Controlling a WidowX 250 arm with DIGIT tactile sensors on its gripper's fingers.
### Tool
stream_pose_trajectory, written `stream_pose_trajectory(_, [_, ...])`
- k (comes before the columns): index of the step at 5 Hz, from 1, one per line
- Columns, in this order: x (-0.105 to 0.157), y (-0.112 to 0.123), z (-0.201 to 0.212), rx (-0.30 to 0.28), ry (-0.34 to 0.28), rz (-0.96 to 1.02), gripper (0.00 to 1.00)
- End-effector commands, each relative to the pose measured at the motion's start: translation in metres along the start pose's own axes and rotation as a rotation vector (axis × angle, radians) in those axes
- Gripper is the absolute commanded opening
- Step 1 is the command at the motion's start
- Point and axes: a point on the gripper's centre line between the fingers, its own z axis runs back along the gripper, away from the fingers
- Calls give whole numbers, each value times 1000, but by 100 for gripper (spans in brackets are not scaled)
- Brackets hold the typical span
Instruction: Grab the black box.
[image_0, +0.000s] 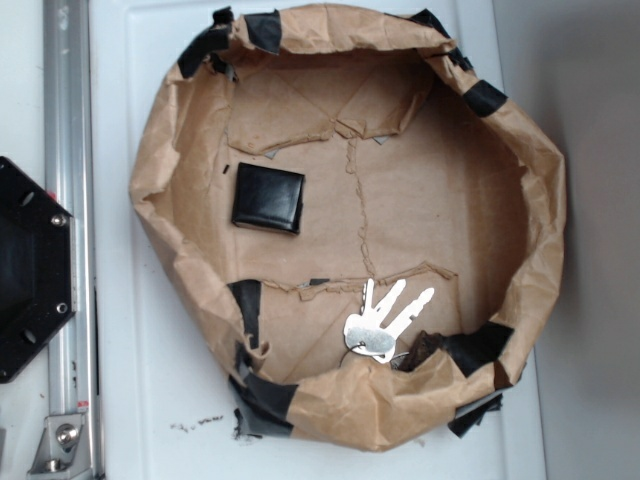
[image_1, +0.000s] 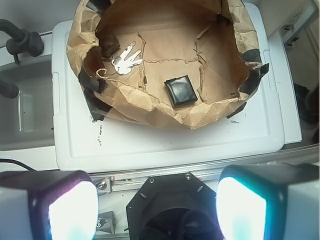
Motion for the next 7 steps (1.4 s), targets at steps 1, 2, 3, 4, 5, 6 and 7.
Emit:
stream_pose_trajectory(1, [0,0,0,0,0,0,100])
stream_pose_trajectory(2, [50,11,0,6,-32,93,100])
stream_pose_trajectory(3, [85,18,-8,29,-36,169,100])
stream_pose_trajectory(4, [125,33,-36,73,-21,137,100])
stream_pose_trajectory(5, [125,40,-70,147,11,36,100])
stream_pose_trajectory(6, [111,42,-119,189,130,-85,100])
stream_pose_trajectory(7, [100,42,-147,158,164,-158,100])
